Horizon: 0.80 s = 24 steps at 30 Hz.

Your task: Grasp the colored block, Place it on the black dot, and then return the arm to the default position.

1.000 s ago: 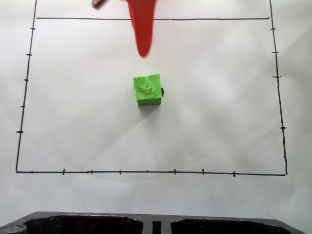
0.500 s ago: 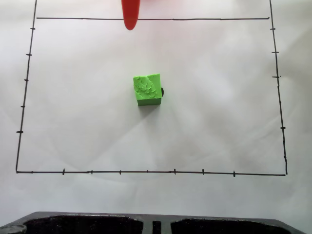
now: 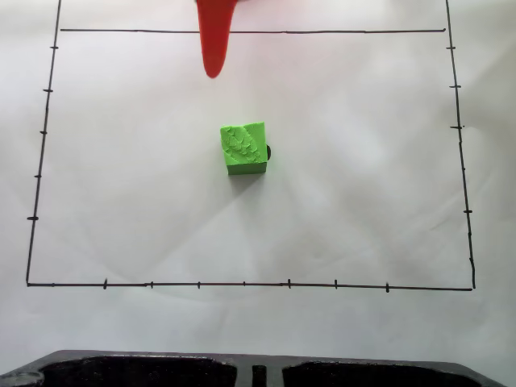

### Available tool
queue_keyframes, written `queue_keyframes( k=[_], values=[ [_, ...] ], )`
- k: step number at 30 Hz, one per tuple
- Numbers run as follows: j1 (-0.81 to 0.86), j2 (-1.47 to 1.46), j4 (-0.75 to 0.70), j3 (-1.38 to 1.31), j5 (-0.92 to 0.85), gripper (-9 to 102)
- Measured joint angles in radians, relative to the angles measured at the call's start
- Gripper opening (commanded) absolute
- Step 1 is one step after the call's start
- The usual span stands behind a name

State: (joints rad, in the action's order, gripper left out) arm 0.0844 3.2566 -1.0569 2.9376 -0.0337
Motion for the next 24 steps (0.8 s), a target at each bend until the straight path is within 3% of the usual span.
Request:
queue_keyframes(
  k=[10,24],
  values=[
    [-0.041,0.000,0.164,0.101,0.018,0],
    [-0.078,0.003,0.166,0.106,0.055,0]
  ],
)
